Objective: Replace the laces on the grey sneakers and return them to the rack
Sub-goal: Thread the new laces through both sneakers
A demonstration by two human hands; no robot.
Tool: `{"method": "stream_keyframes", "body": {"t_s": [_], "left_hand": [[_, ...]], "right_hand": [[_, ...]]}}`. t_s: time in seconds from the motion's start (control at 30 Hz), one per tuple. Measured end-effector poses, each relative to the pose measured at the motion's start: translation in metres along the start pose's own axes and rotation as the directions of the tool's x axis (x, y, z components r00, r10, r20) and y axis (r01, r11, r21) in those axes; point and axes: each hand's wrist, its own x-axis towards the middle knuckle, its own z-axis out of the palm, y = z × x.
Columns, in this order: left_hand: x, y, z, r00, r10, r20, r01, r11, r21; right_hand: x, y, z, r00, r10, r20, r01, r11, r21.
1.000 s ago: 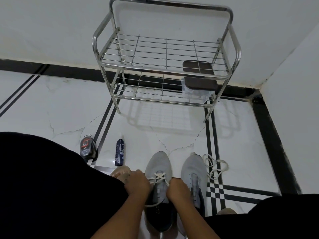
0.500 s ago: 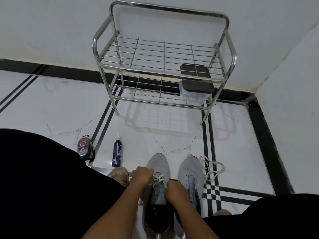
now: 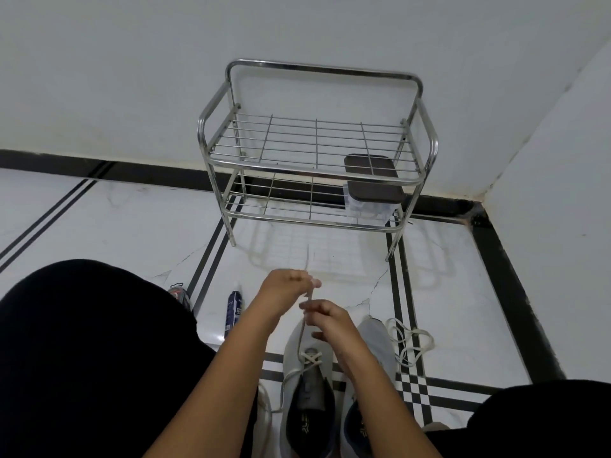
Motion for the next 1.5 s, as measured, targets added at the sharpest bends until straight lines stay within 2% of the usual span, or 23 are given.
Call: {"method": "stream_keyframes", "body": {"t_s": [0.1, 0.23, 0.3, 0.47, 0.6, 0.63, 0.7, 0.77, 0.87, 0.93, 0.97, 1.0, 1.03, 1.07, 1.1, 1.13, 1.17, 1.23, 1.3, 1.4, 1.5], "left_hand": [[-0.003, -0.015, 0.007, 0.997, -0.046, -0.065, 0.036, 0.988, -0.148], [0.001, -0.022, 0.012, 0.99, -0.103, -0.093, 0.079, 0.97, -0.231], [0.003, -0.025, 0.014, 0.989, -0.107, -0.1, 0.082, 0.969, -0.234], [0.006, -0.03, 0.018, 0.985, -0.112, -0.132, 0.077, 0.965, -0.25], [0.012, -0.029, 0.008, 0.946, -0.151, -0.289, 0.046, 0.939, -0.34], [0.013, -0.029, 0.004, 0.925, -0.179, -0.335, 0.035, 0.918, -0.395], [0.015, -0.03, -0.005, 0.881, -0.245, -0.404, 0.018, 0.873, -0.488], [0.016, -0.035, -0.01, 0.839, -0.285, -0.463, 0.032, 0.876, -0.481], [0.02, -0.048, -0.011, 0.798, -0.337, -0.499, 0.098, 0.891, -0.444], [0.025, -0.059, -0.007, 0.745, -0.38, -0.549, 0.238, 0.919, -0.313], [0.026, -0.064, -0.004, 0.726, -0.363, -0.584, 0.296, 0.932, -0.21], [0.027, -0.069, 0.001, 0.746, -0.279, -0.605, 0.286, 0.954, -0.087], [0.029, -0.074, 0.006, 0.802, -0.161, -0.575, 0.227, 0.973, 0.045], [0.032, -0.079, 0.013, 0.88, -0.052, -0.472, 0.147, 0.975, 0.165], [0.035, -0.082, 0.02, 0.95, -0.002, -0.312, 0.085, 0.964, 0.252], [0.036, -0.086, 0.025, 0.99, 0.006, -0.14, 0.037, 0.953, 0.299], [0.036, -0.088, 0.029, 1.0, -0.005, 0.004, 0.004, 0.948, 0.319], [0.035, -0.095, 0.031, 0.988, -0.037, 0.152, -0.015, 0.943, 0.331], [0.038, -0.104, 0.03, 0.983, -0.066, 0.17, 0.0, 0.932, 0.362], [0.04, -0.109, 0.03, 0.989, -0.057, 0.139, -0.005, 0.911, 0.413], [0.039, -0.105, 0.032, 0.988, 0.004, 0.154, -0.061, 0.929, 0.364]], "right_hand": [[-0.004, -0.002, 0.008, 0.999, -0.029, 0.023, 0.029, 0.999, 0.029], [-0.005, 0.002, 0.007, 0.987, -0.089, -0.134, 0.088, 0.996, -0.011], [-0.005, 0.002, 0.004, 0.981, -0.103, -0.165, 0.105, 0.994, 0.002], [-0.008, 0.003, 0.006, 0.999, -0.032, -0.03, 0.035, 0.993, 0.11], [-0.008, -0.003, -0.011, 0.983, 0.062, 0.171, -0.105, 0.96, 0.259], [-0.01, -0.005, -0.021, 0.979, 0.069, 0.192, -0.112, 0.969, 0.218], [-0.01, -0.006, -0.041, 0.986, 0.088, 0.142, -0.093, 0.995, 0.027], [-0.008, -0.003, -0.057, 0.995, 0.094, 0.018, -0.089, 0.977, -0.191], [-0.002, 0.005, -0.063, 0.99, 0.084, -0.115, -0.117, 0.938, -0.327], [0.001, 0.008, -0.057, 0.991, 0.073, -0.114, -0.116, 0.892, -0.437], [0.002, 0.009, -0.053, 0.993, 0.07, -0.093, -0.106, 0.867, -0.486], [0.002, 0.008, -0.048, 0.995, 0.07, -0.074, -0.098, 0.854, -0.51], [0.003, 0.01, -0.042, 0.996, 0.071, -0.059, -0.091, 0.858, -0.506], [0.004, 0.012, -0.037, 0.996, 0.065, -0.058, -0.085, 0.868, -0.489], [0.006, 0.015, -0.032, 0.996, 0.049, -0.073, -0.077, 0.878, -0.472], [0.008, 0.017, -0.029, 0.995, 0.013, -0.099, -0.059, 0.878, -0.475], [0.01, 0.02, -0.028, 0.991, -0.035, -0.13, -0.035, 0.868, -0.495], [0.012, 0.022, -0.03, 0.977, -0.093, -0.191, -0.016, 0.865, -0.502], [0.016, 0.024, -0.036, 0.969, -0.065, -0.237, -0.033, 0.922, -0.385], [0.02, 0.027, -0.044, 0.974, 0.037, -0.222, -0.08, 0.98, -0.184], [0.022, 0.028, -0.044, 0.978, 0.071, -0.196, -0.101, 0.984, -0.145]]}}
